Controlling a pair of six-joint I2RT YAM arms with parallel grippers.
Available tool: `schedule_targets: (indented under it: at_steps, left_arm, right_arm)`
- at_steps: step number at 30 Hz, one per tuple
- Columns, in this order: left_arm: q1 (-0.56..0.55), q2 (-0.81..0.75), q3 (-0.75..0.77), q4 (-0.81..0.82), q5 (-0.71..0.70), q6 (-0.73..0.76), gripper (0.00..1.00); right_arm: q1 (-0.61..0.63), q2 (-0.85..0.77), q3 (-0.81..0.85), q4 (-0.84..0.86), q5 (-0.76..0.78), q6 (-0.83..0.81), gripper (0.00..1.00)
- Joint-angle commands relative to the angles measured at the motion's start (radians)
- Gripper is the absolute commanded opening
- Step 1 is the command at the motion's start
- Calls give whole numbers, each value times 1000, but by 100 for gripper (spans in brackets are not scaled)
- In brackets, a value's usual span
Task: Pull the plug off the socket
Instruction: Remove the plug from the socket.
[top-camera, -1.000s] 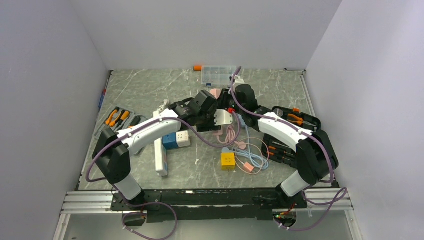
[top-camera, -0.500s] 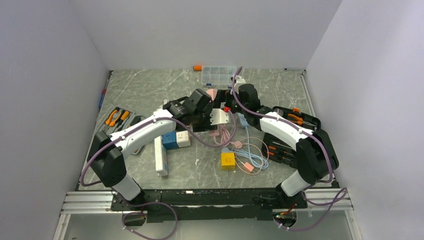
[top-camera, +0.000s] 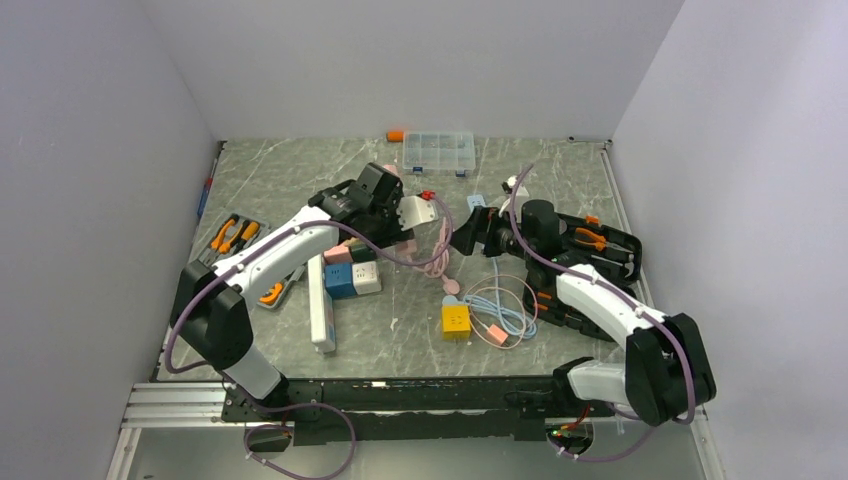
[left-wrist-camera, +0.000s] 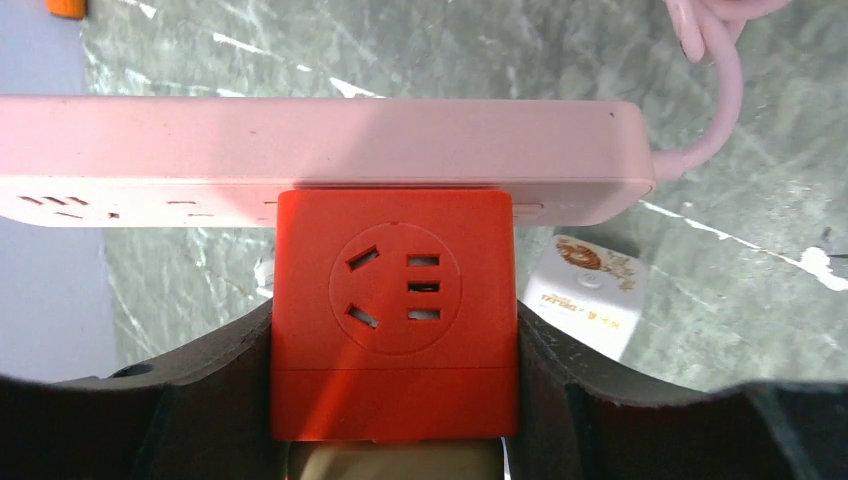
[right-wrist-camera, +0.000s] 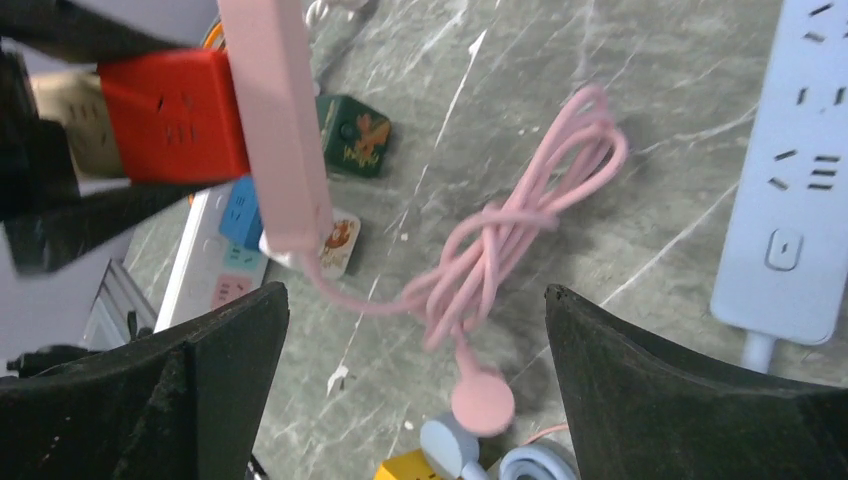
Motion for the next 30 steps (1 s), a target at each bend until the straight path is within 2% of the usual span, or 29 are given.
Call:
schedule_targets:
  at_steps: [1, 5, 10, 21, 26, 30]
  left_arm:
    - [-2, -1, 78, 65, -61, -17, 0]
    - [-2, 24, 117, 71, -62, -31, 0]
    - [-1, 45, 160, 64, -34, -64, 0]
    - [-9, 24, 181, 48, 25, -110, 0]
    - [-18, 18, 200, 32, 52, -130, 0]
    - [-28, 14, 212, 25, 62, -143, 0]
  right_arm:
    - [19, -57, -28, 34, -60, -8, 100]
    - [79, -35, -34, 63, -36, 3, 100]
    - [161, 57, 52, 115, -5, -7, 100]
    - [194, 277, 193, 232, -18, 42, 92]
    - [214, 331, 228, 246, -5, 42, 87]
    - [216, 363, 254, 240, 5, 33, 76]
